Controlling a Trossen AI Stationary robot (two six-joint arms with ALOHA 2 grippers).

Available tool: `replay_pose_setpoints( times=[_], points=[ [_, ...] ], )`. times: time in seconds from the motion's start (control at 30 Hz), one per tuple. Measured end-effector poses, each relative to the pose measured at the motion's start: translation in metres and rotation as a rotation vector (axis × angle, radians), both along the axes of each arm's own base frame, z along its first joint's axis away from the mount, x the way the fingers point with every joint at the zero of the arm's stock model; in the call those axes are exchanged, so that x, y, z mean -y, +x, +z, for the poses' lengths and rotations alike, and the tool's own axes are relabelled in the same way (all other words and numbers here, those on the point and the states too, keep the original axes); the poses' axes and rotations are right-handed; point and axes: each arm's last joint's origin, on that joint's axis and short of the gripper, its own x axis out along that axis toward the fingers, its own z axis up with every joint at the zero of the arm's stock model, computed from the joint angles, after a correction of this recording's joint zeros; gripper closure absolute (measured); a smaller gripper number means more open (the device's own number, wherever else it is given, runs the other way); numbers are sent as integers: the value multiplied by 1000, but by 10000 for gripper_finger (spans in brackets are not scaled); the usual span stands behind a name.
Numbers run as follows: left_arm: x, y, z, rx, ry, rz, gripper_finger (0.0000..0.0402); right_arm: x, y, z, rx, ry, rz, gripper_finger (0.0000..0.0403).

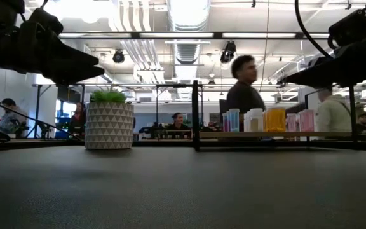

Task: Pick and place medicine bottles onto shelf by color
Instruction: Return to Home Position

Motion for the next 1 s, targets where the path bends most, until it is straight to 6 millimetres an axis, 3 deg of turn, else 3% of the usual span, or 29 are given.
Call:
replay_pose_setpoints(
  times=[0.43, 0.63, 1.0],
  points=[
    [0, 1, -2, -29, 50, 4, 100, 1, -4, 1, -7, -53, 8, 147],
    [-1, -1, 8, 10, 156, 17, 100, 4, -8, 5, 19, -55, -37, 147],
    [-8, -13, 20, 55, 209, 221, 100, 7, -15, 5, 19, 3, -83, 147]
  ],
)
